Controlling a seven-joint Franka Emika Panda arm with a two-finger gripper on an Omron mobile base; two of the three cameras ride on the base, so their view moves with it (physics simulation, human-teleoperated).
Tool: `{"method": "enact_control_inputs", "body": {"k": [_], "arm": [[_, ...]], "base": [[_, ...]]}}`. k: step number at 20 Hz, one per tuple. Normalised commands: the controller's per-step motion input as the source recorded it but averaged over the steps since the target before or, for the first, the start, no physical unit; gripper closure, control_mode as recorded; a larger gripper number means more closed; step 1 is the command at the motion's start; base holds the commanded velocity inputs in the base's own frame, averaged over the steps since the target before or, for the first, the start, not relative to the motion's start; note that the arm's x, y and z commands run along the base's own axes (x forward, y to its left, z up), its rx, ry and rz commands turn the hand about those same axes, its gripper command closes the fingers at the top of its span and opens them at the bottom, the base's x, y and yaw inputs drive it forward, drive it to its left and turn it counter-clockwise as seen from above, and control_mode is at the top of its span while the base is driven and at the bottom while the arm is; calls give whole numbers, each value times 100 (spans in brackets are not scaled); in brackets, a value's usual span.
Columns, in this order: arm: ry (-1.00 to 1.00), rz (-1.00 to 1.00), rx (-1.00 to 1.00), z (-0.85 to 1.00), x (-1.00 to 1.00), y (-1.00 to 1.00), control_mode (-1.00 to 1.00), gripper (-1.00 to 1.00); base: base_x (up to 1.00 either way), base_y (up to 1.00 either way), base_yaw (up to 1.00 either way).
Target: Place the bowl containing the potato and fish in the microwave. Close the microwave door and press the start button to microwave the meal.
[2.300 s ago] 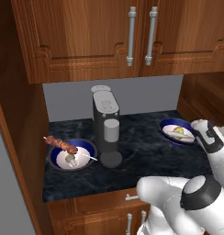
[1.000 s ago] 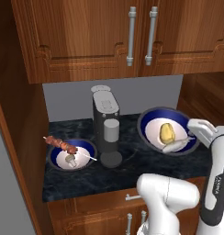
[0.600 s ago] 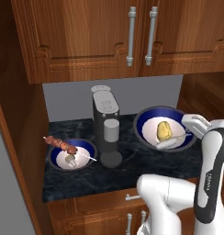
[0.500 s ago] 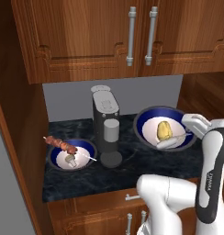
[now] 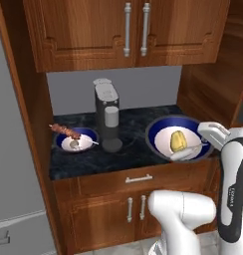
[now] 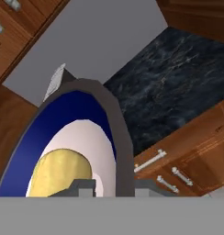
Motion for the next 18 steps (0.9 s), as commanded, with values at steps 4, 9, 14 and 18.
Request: {"method": "enact_control_inputs", "body": {"k": [4,9,14,18], "arm": [[0,0,0,0,0,0,100,100],[0,0,0,0,0,0,100,100],[0,0,0,0,0,0,100,100],[0,0,0,0,0,0,100,100]], "base": [[-78,1,-39],[-50,-2,-53],[-38,-30,-61],[-18,-46,-63]]}}
